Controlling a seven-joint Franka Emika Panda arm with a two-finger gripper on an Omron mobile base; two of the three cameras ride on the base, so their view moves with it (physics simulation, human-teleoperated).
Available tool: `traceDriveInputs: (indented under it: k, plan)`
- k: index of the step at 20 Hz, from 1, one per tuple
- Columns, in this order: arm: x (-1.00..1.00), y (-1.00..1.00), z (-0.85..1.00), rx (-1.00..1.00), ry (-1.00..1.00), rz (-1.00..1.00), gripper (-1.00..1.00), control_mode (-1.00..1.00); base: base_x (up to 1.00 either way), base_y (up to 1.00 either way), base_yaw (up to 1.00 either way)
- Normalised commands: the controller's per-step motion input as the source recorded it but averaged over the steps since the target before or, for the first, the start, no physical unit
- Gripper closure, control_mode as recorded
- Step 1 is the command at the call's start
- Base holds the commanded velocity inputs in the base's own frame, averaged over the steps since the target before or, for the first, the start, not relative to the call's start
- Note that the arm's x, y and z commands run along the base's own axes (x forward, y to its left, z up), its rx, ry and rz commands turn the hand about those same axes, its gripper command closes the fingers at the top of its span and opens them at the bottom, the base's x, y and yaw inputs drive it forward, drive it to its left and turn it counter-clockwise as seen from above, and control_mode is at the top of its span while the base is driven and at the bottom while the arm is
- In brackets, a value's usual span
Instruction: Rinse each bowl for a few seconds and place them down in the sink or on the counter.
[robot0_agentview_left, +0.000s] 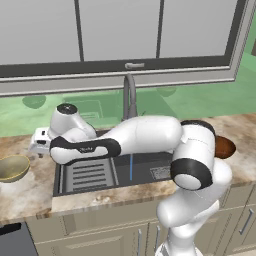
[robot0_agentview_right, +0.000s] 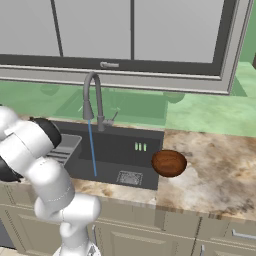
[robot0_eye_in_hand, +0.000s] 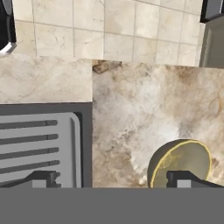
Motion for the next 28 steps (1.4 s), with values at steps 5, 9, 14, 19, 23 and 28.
traceDriveInputs:
  k: [5,9,14,19,23,28]
  plan:
    - [0.12,0.22,-0.13,0.03,0.0,-0.02,-1.0,-1.0,0.0,0.0,0.0]
    - [0.12,0.24,-0.15,0.04,0.0,-0.02,-1.0,-1.0,0.0,0.0,0.0]
    - [0.12,0.24,-0.14,0.03,0.01,-0.02,-1.0,-1.0,0.0,0.0,0.0]
    - [0.1,0.21,-0.14,0.01,0.01,-0.01,-1.0,-1.0,0.0,0.0,0.0]
    - [0.11,0.21,-0.12,0.0,0.02,-0.01,-1.0,-1.0,0.0,0.0,0.0]
    - [0.11,0.2,-0.04,0.0,0.01,-0.01,-1.0,-1.0,0.0,0.0,0.0]
